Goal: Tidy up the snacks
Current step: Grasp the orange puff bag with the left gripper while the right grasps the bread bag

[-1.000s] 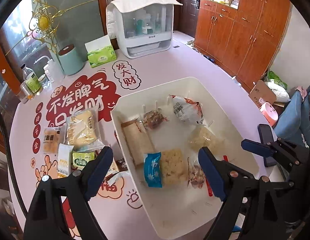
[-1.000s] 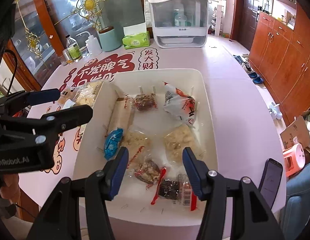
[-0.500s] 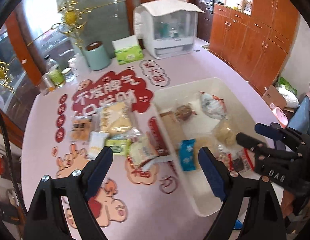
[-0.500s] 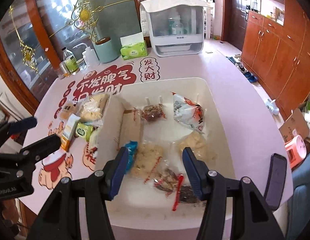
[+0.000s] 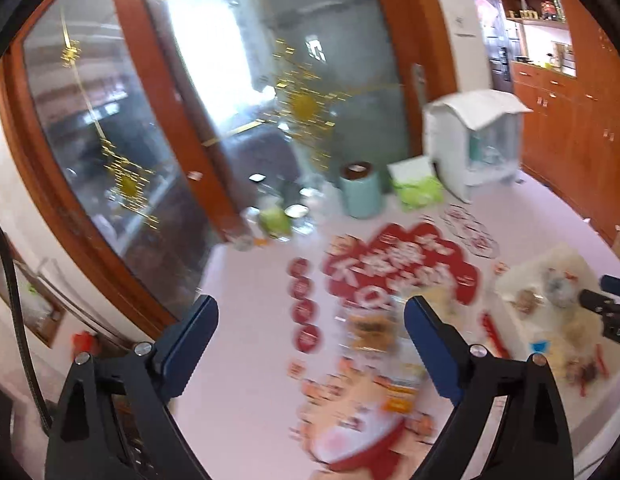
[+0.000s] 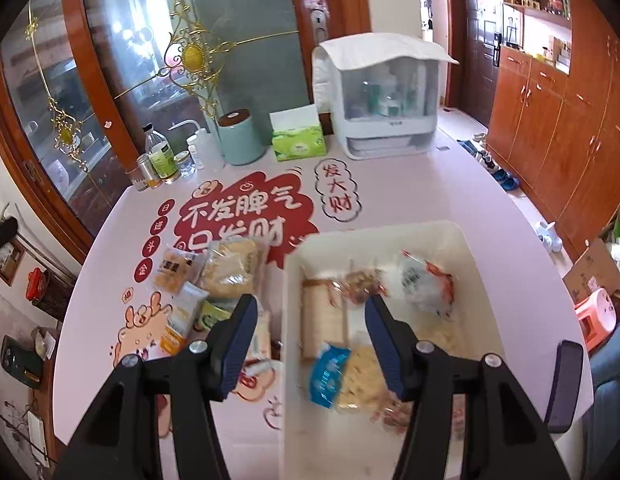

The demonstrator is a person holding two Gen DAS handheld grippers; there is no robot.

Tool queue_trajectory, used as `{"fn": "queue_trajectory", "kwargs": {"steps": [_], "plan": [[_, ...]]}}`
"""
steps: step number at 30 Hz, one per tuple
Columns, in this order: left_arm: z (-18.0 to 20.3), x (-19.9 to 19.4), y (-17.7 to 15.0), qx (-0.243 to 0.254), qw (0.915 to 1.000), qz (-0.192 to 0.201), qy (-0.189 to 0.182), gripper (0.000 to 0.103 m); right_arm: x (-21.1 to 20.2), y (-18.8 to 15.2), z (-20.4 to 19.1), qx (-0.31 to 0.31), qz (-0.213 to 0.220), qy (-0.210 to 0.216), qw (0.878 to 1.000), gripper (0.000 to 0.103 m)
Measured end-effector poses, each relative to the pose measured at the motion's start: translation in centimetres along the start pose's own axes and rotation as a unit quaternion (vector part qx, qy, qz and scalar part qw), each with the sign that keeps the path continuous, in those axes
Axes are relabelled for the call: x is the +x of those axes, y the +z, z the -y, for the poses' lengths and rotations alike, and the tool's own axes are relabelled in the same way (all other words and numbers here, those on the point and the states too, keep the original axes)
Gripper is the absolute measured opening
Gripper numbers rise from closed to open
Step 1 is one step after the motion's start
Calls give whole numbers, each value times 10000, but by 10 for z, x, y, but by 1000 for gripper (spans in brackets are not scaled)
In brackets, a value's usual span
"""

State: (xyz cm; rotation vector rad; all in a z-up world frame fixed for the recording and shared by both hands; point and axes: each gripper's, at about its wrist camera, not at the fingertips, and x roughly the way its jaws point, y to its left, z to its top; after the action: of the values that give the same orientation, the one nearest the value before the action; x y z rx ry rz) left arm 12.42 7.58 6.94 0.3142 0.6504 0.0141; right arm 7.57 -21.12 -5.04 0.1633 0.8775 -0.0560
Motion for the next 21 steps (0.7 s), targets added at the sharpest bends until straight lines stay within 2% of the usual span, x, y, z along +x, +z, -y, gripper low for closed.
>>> {"fn": "queue_trajectory", "kwargs": {"steps": [6,12,16,18,21], "plan": [[-47,41,-2,44,10000,-36,17,95,23,24,-47,65,-226,144,9996,57],[-53,106,-11,92,9958,-558,-724,95,49,40,-97,-74,-425,295,9986,57],[-36,154,-17,161,9875,-1003,-1206,95,73,53,-122,-250,-621,238,9975,57],[-24,184,-23,169,9795,-1315,-1519,95,87,57,-127,-247,-727,202,9968,61],[-1,218,-36,208,9681,-1732,-1797,95,118,59,-132,-193,-925,-44,9955,64]]}}
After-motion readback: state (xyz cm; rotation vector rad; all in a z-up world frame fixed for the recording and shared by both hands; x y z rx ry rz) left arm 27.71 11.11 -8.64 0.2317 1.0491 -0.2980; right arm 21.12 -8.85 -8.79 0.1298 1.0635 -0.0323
